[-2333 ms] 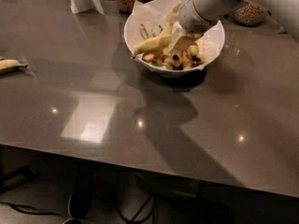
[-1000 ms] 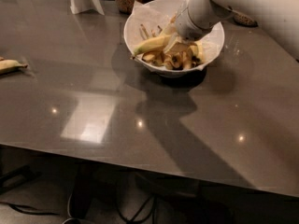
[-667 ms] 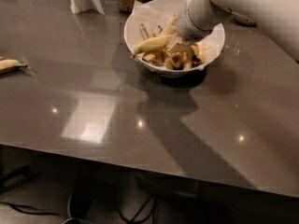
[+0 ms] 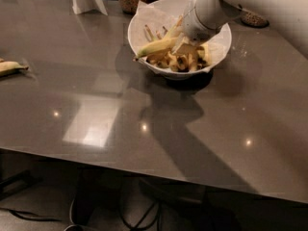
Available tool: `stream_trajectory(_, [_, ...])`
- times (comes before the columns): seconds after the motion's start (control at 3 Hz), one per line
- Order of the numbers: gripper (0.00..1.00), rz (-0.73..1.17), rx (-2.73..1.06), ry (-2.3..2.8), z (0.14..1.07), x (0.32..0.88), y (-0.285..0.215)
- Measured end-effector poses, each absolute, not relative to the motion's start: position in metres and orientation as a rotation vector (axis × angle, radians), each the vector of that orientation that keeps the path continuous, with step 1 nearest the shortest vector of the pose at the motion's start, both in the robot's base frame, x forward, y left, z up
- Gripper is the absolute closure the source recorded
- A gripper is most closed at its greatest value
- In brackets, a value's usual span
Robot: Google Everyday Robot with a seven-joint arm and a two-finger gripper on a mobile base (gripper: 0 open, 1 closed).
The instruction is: Pick banana from white bowl
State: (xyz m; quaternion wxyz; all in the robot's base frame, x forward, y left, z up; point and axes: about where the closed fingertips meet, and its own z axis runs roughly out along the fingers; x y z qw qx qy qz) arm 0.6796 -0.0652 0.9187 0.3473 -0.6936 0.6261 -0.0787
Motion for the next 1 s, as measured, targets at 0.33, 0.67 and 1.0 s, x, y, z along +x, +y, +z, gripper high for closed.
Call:
stream_trajectory(0.33, [1.0,-0.212,-1.809,1.597,0.935,0.671,-0.063])
stream_trajectory(0.67, [1.0,-0.216,-1.791,1.548,0.953,0.656,-0.068])
stream_trajectory(1.0, [1.0,-0.202,-1.733,1.495,0.978,0.629,-0.085])
